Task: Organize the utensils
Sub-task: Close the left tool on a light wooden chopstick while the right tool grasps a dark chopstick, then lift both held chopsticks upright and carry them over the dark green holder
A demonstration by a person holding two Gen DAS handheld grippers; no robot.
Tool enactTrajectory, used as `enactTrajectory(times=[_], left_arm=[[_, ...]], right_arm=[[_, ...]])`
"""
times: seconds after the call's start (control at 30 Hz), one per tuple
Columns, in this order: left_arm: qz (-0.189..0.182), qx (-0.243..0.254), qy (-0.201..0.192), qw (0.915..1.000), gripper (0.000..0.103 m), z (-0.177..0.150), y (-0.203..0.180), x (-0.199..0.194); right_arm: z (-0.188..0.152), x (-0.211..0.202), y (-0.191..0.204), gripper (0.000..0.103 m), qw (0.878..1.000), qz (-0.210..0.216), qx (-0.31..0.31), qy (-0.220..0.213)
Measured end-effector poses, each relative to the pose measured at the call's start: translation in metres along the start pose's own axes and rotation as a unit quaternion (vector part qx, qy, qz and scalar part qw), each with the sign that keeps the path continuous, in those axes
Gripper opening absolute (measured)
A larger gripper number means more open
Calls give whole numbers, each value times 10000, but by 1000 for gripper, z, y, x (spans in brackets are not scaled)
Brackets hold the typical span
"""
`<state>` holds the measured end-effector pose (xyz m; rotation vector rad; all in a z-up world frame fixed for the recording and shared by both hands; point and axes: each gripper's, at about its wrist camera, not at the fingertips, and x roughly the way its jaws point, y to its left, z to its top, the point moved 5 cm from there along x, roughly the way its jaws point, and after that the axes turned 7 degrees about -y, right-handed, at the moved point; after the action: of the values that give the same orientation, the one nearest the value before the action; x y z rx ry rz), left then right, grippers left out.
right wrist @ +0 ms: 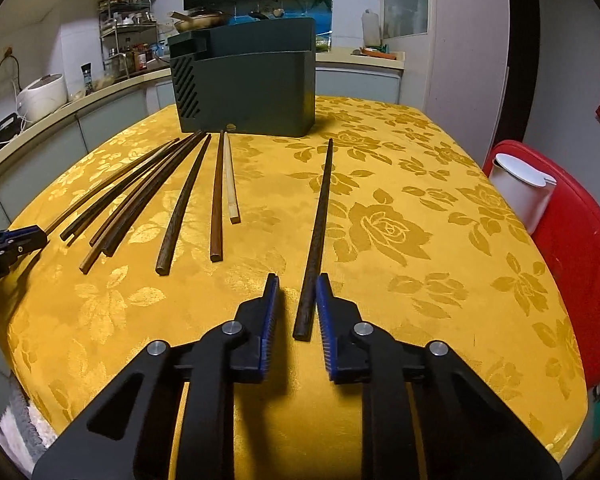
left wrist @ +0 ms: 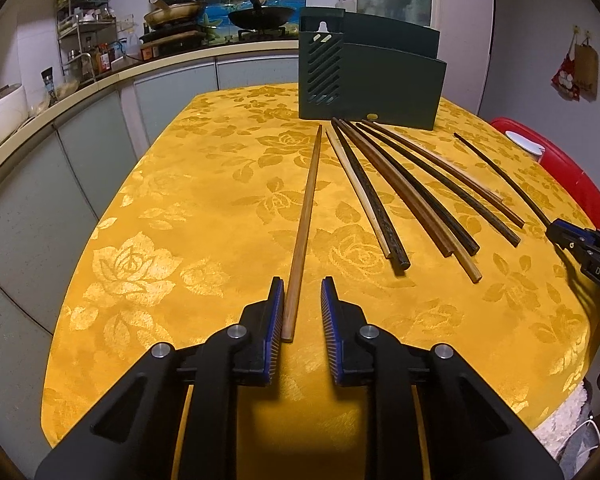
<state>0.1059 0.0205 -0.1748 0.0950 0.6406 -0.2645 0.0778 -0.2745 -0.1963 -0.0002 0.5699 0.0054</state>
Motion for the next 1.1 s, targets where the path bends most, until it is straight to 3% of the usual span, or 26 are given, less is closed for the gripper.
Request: enactTrajectory(times=[0.03, 0.17, 0.37, 0.57, 0.77, 0.93, 1.1], left_arm=[[3, 1, -1, 10000, 7, 0, 0, 0], [-44, -135, 32, 9999, 6, 2, 4, 1], [-38, -44, -163, 9999, 6, 11, 3, -9], [-16, -102, -436, 9990, 6, 31, 5, -30], [25, 20, -969, 9953, 6, 64, 1, -67], [9, 205, -1553, 9877, 6, 99, -8, -104], [-31, 219, -1879, 9819, 6, 129, -12, -121]], right_arm=[[0, 0, 0, 14, 10000, -3, 16, 4], [0, 1, -3, 9, 9999, 5, 144, 40], [3, 0, -3, 8, 9998, -39, 132, 138], [23, -27, -6, 8, 9997, -20, 125, -188], [57, -63, -5, 8, 9975, 124, 119, -688], [85, -88, 2, 8, 9941, 343, 77, -1026], [111, -103, 8, 8, 9903, 603, 123, -1250]])
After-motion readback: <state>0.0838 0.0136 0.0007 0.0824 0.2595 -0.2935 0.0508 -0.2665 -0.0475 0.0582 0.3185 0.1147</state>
